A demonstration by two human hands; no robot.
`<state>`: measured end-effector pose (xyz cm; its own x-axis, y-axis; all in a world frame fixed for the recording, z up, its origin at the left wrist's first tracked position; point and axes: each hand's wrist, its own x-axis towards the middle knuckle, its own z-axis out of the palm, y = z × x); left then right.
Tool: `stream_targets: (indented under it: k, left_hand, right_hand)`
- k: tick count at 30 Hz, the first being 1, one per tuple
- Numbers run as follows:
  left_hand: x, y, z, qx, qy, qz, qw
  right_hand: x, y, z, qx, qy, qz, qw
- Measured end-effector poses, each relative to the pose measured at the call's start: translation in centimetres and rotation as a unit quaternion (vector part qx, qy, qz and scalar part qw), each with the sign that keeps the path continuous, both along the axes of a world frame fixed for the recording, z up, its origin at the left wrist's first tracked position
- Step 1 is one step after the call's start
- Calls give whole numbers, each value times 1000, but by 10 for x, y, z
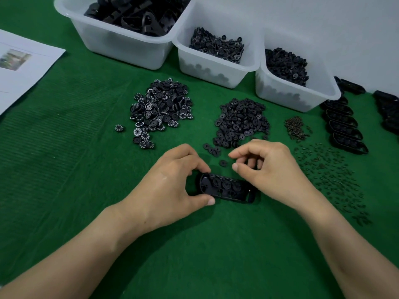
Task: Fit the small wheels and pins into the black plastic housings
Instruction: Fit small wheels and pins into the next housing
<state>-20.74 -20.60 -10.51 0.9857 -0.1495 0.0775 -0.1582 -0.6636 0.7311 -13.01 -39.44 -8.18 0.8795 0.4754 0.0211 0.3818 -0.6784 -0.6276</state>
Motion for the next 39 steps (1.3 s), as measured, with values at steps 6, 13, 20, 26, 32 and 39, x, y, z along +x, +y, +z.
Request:
stream_targets:
  k: [6,13,20,26,32,39]
  left_hand:
    - [-1,-1,0,4,-4,1,1000]
    - [0,-1,0,2,-6,5,1000]
    - [-1,-2,0,-5,3,6,1000]
    - [-1,-1,-1,4,-2,8,1000]
    - [-1,-1,-1,8,1,3,1000]
    - [-1,-1,-1,8,-2,4,1000]
  right_hand:
    - [2,11,-2,-35,-22,37,998]
    - [-11,-6,9,3,-19,110,994]
    - [-20,-9,10,-26,-73,144,987]
    - [-18,-9,11,-63,-95,173,978]
    - [6,9,6,-43,-78,26,996]
    - [8,28,-8,-56,-84,-1,995]
